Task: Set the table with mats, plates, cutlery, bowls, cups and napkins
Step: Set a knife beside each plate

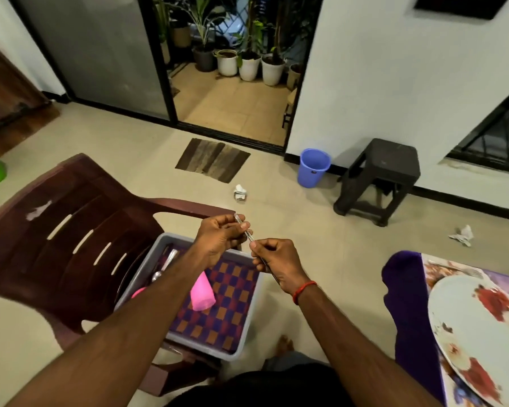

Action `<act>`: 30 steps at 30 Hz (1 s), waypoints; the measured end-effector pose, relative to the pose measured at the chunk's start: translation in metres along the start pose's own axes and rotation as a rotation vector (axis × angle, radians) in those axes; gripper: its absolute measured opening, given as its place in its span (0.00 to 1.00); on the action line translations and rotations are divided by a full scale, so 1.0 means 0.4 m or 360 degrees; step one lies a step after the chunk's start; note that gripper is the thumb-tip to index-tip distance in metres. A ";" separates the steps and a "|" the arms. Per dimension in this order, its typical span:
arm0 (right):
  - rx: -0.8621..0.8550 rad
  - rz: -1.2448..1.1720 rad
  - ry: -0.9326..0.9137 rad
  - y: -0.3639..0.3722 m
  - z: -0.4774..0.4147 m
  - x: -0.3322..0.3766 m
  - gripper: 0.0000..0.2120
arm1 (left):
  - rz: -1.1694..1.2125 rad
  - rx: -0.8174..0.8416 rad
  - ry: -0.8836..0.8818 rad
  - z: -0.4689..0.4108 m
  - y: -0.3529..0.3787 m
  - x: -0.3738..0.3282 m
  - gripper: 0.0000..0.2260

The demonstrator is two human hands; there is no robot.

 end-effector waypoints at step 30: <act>-0.0865 -0.0329 0.0030 -0.720 0.110 -0.179 0.06 | -0.0998 0.0587 -0.0229 -0.121 0.793 0.310 0.07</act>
Point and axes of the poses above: each hand's wrist, its own z-axis away from the middle knuckle, its own y-axis out of the palm, x = y × z, the point moved 8 cm from there along -z, towards the middle knuckle, and after that the axes turned 2 degrees about z, right-handed, at the moved point
